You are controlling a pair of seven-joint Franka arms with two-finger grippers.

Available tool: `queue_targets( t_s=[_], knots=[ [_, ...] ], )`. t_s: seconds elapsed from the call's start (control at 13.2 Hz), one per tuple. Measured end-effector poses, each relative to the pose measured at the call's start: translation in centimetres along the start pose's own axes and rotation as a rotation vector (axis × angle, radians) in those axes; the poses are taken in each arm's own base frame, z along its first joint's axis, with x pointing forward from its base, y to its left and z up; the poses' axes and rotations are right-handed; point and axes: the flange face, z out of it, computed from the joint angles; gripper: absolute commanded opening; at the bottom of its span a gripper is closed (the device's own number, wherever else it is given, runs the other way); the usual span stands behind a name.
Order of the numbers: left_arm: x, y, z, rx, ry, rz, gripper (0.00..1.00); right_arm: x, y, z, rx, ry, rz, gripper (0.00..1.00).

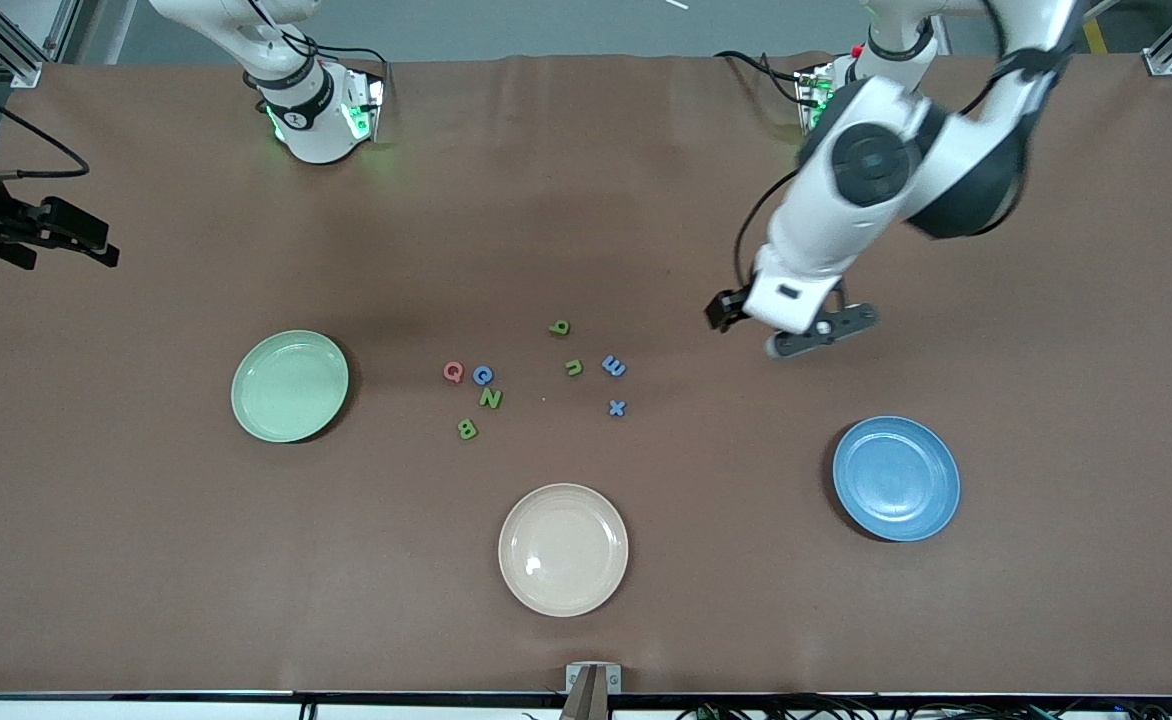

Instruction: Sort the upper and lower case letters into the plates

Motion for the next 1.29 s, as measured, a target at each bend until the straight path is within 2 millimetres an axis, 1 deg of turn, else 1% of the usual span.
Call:
queue_targets(
  t_s=[0.08, 0.23, 0.3, 0.46, 0.68, 0.83, 0.99, 1.14, 1.21, 1.29],
  knots=[
    [-1.1, 1.6, 2.6, 0.007, 0.017, -0.043, 0.99, 0.0, 0.0, 0.0, 0.0, 0.001, 0.0, 1.0],
    [-2.8, 4.2, 7.3, -0.003, 0.027, -0.118, 0.97, -0.1, 0.0, -0.2, 0.0, 0.003, 0.0, 1.0],
    [-3.5, 5.3, 9.5, -0.014, 0.021, -0.163, 0.94, -0.1, 0.1, -0.3, 0.0, 0.005, 0.002, 1.0],
    [-4.8, 7.4, 12.8, -0.015, 0.003, -0.226, 0.87, -0.2, 0.4, -0.4, 0.001, 0.006, 0.008, 1.0],
    [-6.8, 10.1, 16.2, -0.012, -0.018, -0.295, 0.79, 0.2, 0.5, 0.2, 0.001, -0.007, 0.01, 1.0],
    [-7.2, 11.6, 17.9, -0.037, -0.036, -0.354, 0.76, 0.5, 0.5, 0.6, 0.0, -0.009, 0.01, 1.0],
    [-6.9, 12.3, 19.6, -0.04, -0.041, -0.382, 0.74, 0.8, 0.5, 0.7, -0.001, -0.004, 0.01, 1.0],
    [-7.0, 12.4, 21.3, -0.017, -0.023, -0.398, 0.74, 1.4, 0.6, 1.2, -0.002, 0.002, 0.011, 1.0],
    [-7.1, 12.4, 22.1, -0.005, -0.003, -0.408, 0.73, 2.0, 0.7, 1.9, -0.003, 0.001, 0.012, 1.0],
    [-7.2, 12.7, 22.7, 0.001, 0.017, -0.419, 0.68, 2.8, 0.8, 3.1, -0.005, -0.01, 0.014, 1.0]
  ],
)
